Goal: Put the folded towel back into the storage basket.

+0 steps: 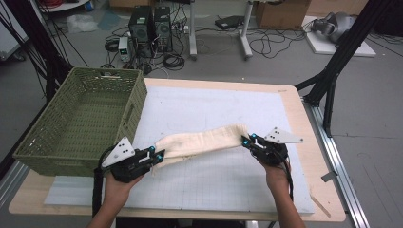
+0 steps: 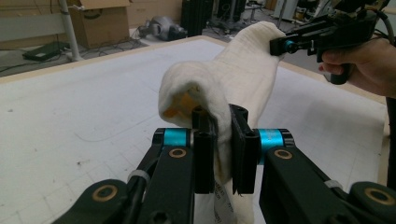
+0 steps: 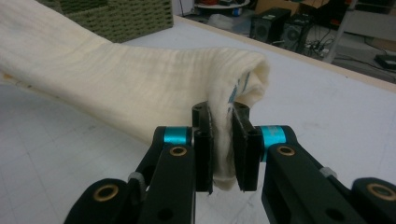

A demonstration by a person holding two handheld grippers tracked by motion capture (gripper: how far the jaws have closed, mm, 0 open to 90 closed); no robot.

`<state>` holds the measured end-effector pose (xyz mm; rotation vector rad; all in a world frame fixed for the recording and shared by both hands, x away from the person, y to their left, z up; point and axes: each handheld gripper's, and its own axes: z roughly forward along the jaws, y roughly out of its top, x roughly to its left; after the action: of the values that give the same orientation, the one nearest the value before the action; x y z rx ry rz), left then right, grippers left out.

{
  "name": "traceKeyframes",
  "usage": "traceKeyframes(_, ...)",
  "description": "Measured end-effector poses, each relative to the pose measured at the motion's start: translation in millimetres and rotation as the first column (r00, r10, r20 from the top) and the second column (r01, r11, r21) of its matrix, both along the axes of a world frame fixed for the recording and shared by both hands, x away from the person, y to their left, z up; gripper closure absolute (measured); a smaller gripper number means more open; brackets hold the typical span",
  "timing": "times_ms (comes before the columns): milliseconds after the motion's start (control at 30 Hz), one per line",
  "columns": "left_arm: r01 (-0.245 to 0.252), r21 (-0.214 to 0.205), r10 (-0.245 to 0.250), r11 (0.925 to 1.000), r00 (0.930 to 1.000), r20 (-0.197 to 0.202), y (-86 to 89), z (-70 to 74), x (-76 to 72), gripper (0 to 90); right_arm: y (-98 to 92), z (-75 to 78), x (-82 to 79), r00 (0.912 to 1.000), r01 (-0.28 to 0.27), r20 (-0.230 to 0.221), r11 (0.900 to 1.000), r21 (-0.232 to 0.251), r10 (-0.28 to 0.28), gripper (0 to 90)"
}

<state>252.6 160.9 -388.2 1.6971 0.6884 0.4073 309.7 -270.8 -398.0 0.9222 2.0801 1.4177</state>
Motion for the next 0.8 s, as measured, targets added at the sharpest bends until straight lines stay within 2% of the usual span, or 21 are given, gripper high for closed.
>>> traceKeyframes(333, -0.033, -0.018, 0.033, 0.9993, 0.9988, 0.035, 13.2, 11.9, -12.9, 81.3, 17.6, 14.6, 13.3, 0.9985, -0.039, 0.038, 0.9992, -0.002, 0.039, 81.0)
traceKeyframes(500, -0.063, -0.025, 0.064, 0.9977, 0.9963, 0.058, 21.8, 17.2, -18.9, 81.4, 30.8, 27.8, 25.2, 0.9967, -0.058, 0.057, 0.9983, 0.007, 0.058, 81.0)
traceKeyframes(567, -0.076, -0.033, 0.078, 0.9966, 0.9949, 0.065, 25.4, 19.3, -20.7, 81.4, 40.4, 37.0, 33.2, 0.9945, -0.07, 0.078, 0.9975, -0.004, 0.07, 81.0)
traceKeyframes(800, -0.117, -0.044, 0.12, 0.9922, 0.9889, 0.087, 37.3, 24.1, -25.5, 81.4, 58.4, 54.3, 47.9, 0.9916, -0.098, 0.085, 0.9952, -0.005, 0.098, 81.0)
